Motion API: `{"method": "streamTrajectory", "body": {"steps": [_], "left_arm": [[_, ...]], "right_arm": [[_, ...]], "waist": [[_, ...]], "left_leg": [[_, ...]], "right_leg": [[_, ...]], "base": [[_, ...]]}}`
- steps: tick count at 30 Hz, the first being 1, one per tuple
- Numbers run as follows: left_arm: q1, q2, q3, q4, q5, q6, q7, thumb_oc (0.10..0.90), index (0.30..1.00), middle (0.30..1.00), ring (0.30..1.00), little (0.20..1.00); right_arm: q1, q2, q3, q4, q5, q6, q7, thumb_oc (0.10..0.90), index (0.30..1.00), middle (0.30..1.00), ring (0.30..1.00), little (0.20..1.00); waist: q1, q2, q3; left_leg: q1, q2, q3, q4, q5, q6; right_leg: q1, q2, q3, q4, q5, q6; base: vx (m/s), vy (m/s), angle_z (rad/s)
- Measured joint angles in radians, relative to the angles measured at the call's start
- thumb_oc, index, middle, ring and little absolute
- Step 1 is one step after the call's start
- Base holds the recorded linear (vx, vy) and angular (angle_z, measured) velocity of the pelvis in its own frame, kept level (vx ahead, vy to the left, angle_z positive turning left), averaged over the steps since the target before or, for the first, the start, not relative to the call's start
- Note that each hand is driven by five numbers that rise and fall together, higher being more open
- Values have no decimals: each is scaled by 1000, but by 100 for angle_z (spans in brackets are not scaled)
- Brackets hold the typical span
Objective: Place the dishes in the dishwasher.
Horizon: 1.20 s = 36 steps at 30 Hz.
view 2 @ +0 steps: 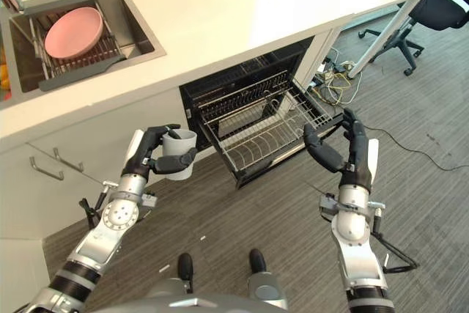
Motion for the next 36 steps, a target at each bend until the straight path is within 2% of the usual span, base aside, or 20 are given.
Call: {"method": "streamTrajectory", "body": {"steps": [1, 2, 3, 4, 5, 6, 8, 9, 11, 13, 14, 15, 16, 17, 18, 21, 27, 36], "left_arm": [[-8, 5, -2, 0, 0, 0, 1, 400, 300, 300, 300, 300], [-9, 15, 1, -3, 0, 3, 4, 400, 300, 300, 300, 300], [-8, 22, 6, 2, 10, 7, 7, 400, 300, 300, 300, 300], [-12, 26, -13, 15, 20, 11, -5, 400, 300, 300, 300, 300], [-6, 26, -39, 17, 23, 15, -24, 400, 300, 300, 300, 300], [-1, 20, -51, 10, 33, 14, -31, 400, 300, 300, 300, 300], [-12, 8, -53, -14, 50, 8, -37, 400, 300, 300, 300, 300], [-31, 11, -55, -22, 58, 7, -34, 400, 300, 300, 300, 300], [-49, 12, -53, -25, 78, 7, -22, 400, 300, 300, 300, 300], [-60, 11, -44, -25, 99, 8, -16, 400, 300, 300, 300, 300], [-59, 3, -31, -25, 99, 3, -1, 400, 300, 300, 300, 300], [-63, -6, -13, -26, 100, -1, 12, 400, 300, 300, 300, 300], [-69, -8, -10, -29, 101, -3, 13, 400, 300, 300, 300, 300], [-86, -10, -7, -32, 114, -1, 13, 400, 300, 300, 300, 300], [-102, -8, 1, -32, 122, -1, 12, 400, 300, 300, 300, 300], [-121, -17, 31, -90, 140, -13, 54, 400, 300, 300, 300, 300], [-210, -26, 55, -153, 174, -39, 134, 400, 300, 300, 300, 300], [-264, -30, 74, -189, 172, -35, 182, 400, 300, 300, 300, 300]], "right_arm": [[10, 14, 5, 7, 2, 7, 0, 800, 900, 900, 900, 900], [-5, 35, 7, -6, 4, 18, 0, 800, 900, 900, 900, 900], [-48, 63, 76, -58, 46, 33, 3, 800, 900, 900, 900, 900], [-41, 48, 121, -101, 41, 29, 41, 800, 900, 900, 900, 900], [-22, 46, 153, -108, 45, 16, 66, 800, 900, 900, 900, 900], [-8, 46, 180, -123, 68, 10, 82, 800, 900, 900, 900, 900], [-7, 50, 199, -143, 102, -12, 108, 800, 900, 900, 900, 900], [-11, 47, 199, -148, 128, -25, 112, 800, 900, 900, 900, 900], [-1, 47, 198, -178, 161, -31, 124, 800, 900, 900, 900, 900], [-3, 44, 198, -181, 174, -36, 151, 800, 900, 900, 900, 900], [-14, 43, 199, -178, 182, -37, 159, 800, 900, 900, 900, 900], [-35, 44, 200, -174, 196, -37, 161, 800, 900, 900, 900, 900], [-41, 37, 194, -175, 200, -38, 158, 800, 900, 900, 900, 900], [-71, 2, 193, -173, 212, -26, 157, 800, 900, 900, 900, 900], [-103, -15, 196, -168, 236, -17, 161, 800, 900, 900, 900, 900], [-133, -49, 203, -226, 240, -44, 168, 800, 900, 900, 900, 900], [-139, -71, 231, -252, 241, -57, 193, 800, 900, 900, 900, 900], [-163, -92, 292, -252, 275, -50, 225, 800, 900, 900, 900, 900]], "waist": [[-7, -3, -3], [-2, 11, 4], [7, 56, 41], [-5, 98, 65], [-27, 95, 56], [-35, 80, 31], [-39, 24, 0], [-33, 1, -20], [-39, -4, -34], [-32, -13, -47], [-8, -7, -52], [-1, -3, -47], [-8, 1, -49], [-28, 35, -47], [-27, 42, -47], [-44, 72, -78], [-55, 95, -83], [-44, 102, -86]], "left_leg": [[1, -17, 0, 2, -10, 12], [-3, -8, 11, 17, -27, 16], [-6, 32, 64, 65, -76, 65], [82, 53, 86, -9, -46, 33], [110, 47, 83, -22, -53, 36], [118, 31, 86, -31, -74, 37], [137, -20, 102, -49, -64, 41], [132, -36, 103, -47, -66, 42], [145, -29, 74, -46, -70, 33], [186, -44, 57, -46, -91, -2], [192, -44, 70, -29, -105, -19], [142, -34, 78, 39, -137, -43], [122, -35, 71, 24, -135, -29], [134, -11, 63, -61, -81, -35], [164, 7, 86, -56, -64, -40], [219, 48, 112, -57, -87, -65], [227, 68, 113, -57, -83, -74], [228, 70, 109, -56, -77, -79]], "right_leg": [[26, -5, 0, -11, 57, 7], [-7, 14, -4, 43, 44, 14], [-159, 77, -35, 328, 35, 44], [-240, 96, -160, 541, 68, 104], [-278, 92, -163, 570, 25, 94], [-296, 82, -163, 504, -24, 74], [-309, 31, -182, 295, -19, 47], [-297, 5, -224, 166, -13, 40], [-257, 11, -212, 151, 28, 16], [-118, 7, -185, 20, 136, -28], [-81, 7, -174, -48, 147, -32], [-89, 3, -162, -50, 156, -42], [-94, 0, -163, -50, 156, -42], [-89, 28, -171, -51, 153, -40], [-69, 50, -161, -51, 134, -48], [-25, 92, -150, -56, 105, -67], [-24, 117, -142, -52, 111, -80], [-22, 112, -145, -56, 110, -77]], "base": [[315, 672, -9], [290, 516, -78], [380, 409, -103], [194, 40, -87], [197, -31, -19], [121, -63, -5], [120, -46, 2], [103, -26, 21], [127, -31, 38], [33, 0, 17], [44, -25, -31], [109, -80, -30], [212, -122, -2], [202, -119, -8], [193, -99, -28], [65, -69, -28], [32, -28, -7], [11, -4, 2]]}}
